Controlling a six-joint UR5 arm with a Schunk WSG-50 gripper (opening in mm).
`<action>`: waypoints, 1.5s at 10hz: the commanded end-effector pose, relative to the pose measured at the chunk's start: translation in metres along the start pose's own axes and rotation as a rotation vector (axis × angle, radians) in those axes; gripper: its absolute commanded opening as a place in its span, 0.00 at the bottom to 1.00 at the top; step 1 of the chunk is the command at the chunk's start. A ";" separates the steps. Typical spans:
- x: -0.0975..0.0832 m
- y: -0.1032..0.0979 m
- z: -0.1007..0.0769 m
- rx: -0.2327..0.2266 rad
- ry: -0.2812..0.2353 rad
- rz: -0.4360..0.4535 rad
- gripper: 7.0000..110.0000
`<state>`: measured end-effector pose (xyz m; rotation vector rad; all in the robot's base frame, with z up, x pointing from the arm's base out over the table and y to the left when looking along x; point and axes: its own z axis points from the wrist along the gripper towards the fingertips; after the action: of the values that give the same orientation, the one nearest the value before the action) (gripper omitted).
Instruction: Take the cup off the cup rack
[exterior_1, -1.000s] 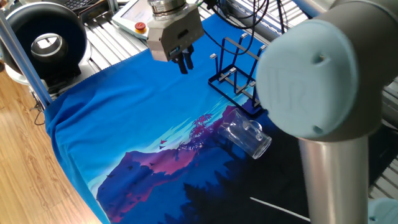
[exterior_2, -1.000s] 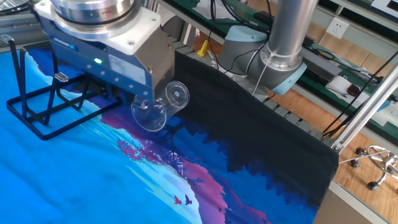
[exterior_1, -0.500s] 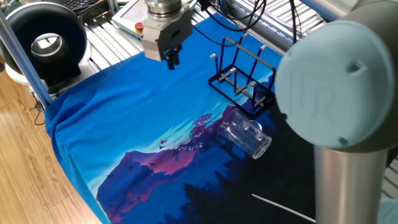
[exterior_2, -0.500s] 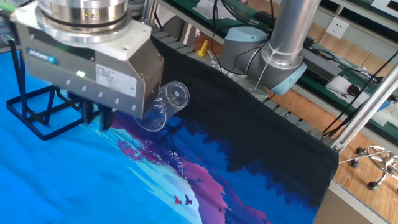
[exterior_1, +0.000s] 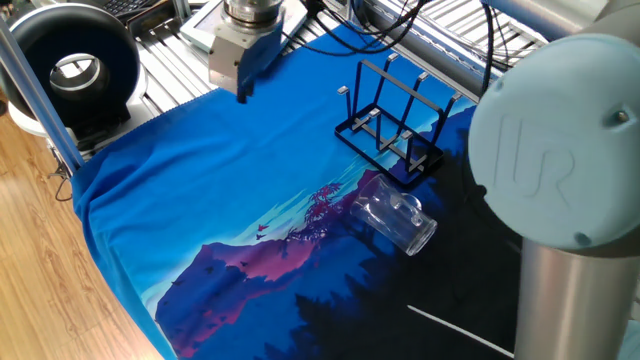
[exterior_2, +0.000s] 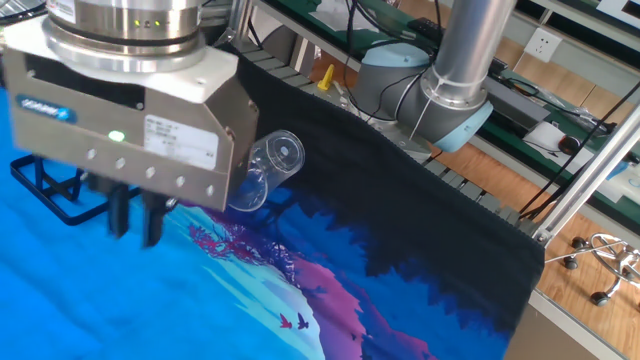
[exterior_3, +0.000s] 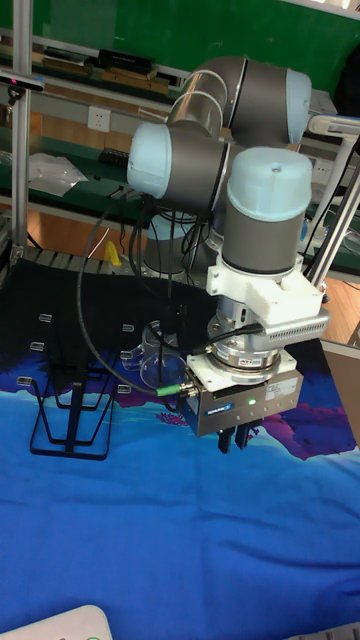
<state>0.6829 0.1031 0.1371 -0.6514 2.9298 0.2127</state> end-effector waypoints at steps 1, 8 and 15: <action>-0.027 -0.006 -0.004 0.022 -0.114 -0.021 0.15; 0.027 -0.027 0.027 0.116 0.022 -0.014 0.15; 0.216 -0.004 0.030 0.034 0.545 0.122 0.36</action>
<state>0.5631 0.0285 0.0560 -0.6595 3.2269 -0.0104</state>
